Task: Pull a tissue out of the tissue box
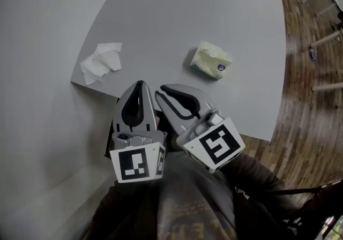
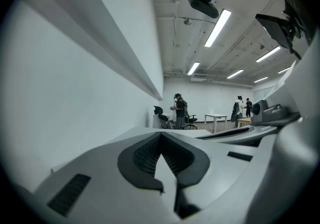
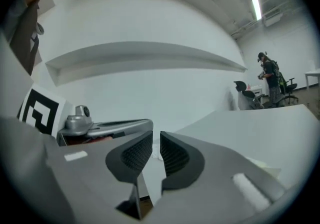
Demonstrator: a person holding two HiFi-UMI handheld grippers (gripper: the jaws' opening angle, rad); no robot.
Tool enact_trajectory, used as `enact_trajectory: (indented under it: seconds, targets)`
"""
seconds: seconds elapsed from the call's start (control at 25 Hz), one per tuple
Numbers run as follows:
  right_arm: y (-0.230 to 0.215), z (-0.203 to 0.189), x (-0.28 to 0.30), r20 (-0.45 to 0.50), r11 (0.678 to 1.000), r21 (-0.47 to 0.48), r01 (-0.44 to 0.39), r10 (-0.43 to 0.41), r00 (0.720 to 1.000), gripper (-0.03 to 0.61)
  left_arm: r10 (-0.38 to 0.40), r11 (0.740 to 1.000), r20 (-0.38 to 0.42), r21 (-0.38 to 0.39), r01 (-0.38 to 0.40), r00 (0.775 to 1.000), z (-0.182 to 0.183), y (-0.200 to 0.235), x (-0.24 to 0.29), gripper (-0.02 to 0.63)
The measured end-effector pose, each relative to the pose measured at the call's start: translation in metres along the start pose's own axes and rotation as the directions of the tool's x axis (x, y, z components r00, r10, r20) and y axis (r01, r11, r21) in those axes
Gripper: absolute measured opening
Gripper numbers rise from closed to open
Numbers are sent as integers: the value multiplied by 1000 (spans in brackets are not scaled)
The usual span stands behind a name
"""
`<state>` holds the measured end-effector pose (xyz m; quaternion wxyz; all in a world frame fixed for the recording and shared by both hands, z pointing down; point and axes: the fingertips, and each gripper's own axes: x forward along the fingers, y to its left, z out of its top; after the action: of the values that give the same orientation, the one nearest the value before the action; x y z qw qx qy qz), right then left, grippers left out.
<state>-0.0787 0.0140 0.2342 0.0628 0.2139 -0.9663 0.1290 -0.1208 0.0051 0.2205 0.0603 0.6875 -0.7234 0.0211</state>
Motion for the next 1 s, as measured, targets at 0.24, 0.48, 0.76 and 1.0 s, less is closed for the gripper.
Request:
enact_trajectory:
  seconds: [0.24, 0.48, 0.76, 1.0]
  targets:
    - [-13, 31, -101, 96, 996, 29, 83, -85, 992, 4, -109, 993, 72, 42, 106, 991, 27, -99, -28, -2]
    - [-20, 56, -145, 179, 990, -11, 142, -137, 974, 2, -183, 981, 111, 88, 174, 977, 46, -144, -37, -2]
    - [-21, 66, -151, 232, 977, -24, 211, -199, 952, 2, -272, 958, 137, 131, 254, 953, 54, -154, -37, -1]
    - [-15, 72, -152, 250, 967, -34, 251, -235, 939, 0, -319, 941, 113, 153, 301, 941, 54, -156, -43, -1]
